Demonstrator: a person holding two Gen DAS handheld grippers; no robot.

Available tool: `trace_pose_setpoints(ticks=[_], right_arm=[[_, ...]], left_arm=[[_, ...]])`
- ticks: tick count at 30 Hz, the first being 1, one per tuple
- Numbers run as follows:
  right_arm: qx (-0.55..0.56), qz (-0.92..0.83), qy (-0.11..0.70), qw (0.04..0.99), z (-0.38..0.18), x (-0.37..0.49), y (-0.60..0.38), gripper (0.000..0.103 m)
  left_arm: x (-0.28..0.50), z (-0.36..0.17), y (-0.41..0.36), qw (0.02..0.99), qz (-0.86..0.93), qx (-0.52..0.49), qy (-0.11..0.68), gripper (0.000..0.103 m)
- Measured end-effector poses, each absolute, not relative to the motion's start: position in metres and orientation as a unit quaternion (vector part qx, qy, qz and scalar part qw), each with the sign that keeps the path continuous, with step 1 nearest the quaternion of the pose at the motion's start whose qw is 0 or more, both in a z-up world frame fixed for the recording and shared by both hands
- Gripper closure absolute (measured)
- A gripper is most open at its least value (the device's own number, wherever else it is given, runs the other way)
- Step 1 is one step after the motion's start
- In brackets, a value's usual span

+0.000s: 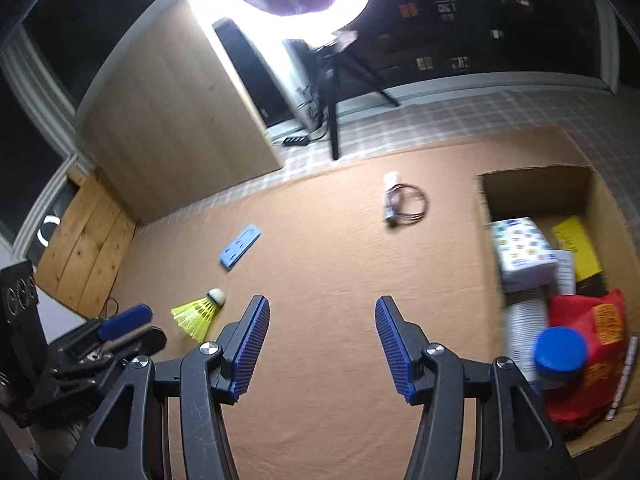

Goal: Organize objects
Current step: 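Move both grippers back toward the yellow shuttlecock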

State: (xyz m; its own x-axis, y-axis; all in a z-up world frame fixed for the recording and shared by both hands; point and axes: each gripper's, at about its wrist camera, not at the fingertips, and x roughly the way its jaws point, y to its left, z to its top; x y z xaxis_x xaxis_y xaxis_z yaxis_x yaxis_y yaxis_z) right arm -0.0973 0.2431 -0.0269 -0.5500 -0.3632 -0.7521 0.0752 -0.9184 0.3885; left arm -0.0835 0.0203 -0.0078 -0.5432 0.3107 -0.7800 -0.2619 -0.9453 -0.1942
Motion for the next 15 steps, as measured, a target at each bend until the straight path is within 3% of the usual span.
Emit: trace_pose_setpoints(ticks=[15], right_arm=[[0.508, -0.833, -0.167, 0.144, -0.062, -0.123, 0.154, 0.049]], left_arm=[[-0.112, -0.041, -0.108, 0.150, 0.860, -0.485, -0.041, 0.042]])
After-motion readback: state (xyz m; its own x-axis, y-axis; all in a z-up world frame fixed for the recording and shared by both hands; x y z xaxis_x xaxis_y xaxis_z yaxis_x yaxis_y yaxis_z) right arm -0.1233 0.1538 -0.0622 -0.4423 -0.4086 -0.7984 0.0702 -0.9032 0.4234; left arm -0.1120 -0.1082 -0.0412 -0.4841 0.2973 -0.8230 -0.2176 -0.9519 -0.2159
